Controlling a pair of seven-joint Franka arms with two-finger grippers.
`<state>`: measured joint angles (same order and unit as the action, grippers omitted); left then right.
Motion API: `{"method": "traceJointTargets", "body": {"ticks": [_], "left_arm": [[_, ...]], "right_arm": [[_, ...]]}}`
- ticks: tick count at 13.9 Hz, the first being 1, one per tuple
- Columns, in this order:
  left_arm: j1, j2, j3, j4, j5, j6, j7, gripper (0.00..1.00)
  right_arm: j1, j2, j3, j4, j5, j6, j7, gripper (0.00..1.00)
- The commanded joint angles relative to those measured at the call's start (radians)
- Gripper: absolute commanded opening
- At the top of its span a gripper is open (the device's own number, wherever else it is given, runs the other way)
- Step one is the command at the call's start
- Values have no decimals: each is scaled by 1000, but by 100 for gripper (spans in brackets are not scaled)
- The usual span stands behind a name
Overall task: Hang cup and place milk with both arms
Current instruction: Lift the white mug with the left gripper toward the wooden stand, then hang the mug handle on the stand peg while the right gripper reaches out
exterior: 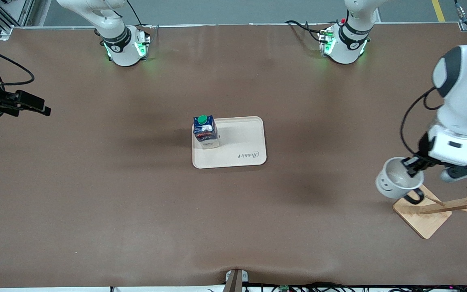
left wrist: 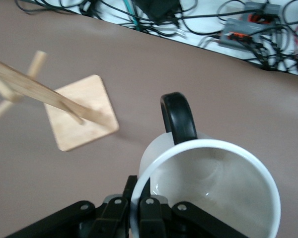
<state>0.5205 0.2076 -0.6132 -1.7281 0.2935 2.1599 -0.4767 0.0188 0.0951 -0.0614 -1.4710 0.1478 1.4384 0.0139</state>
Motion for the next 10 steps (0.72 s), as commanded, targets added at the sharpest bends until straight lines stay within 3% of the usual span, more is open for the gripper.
{"method": "traceJointTargets", "body": {"ticks": [1, 5, 6, 10], "left_arm": [[97, -31, -14, -53, -5, 63, 151, 0], [194, -37, -14, -82, -97, 90, 445, 0], [225, -37, -14, -80, -144, 107, 523, 0], [262, -56, -11, -85, -220, 124, 656, 0]], "right_arm": [[42, 34, 0, 0, 35, -9, 1, 100], [144, 49, -2, 3, 35, 13, 3, 100], [159, 93, -2, 3, 33, 55, 0, 100], [174, 126, 0, 2, 32, 157, -52, 100]]}}
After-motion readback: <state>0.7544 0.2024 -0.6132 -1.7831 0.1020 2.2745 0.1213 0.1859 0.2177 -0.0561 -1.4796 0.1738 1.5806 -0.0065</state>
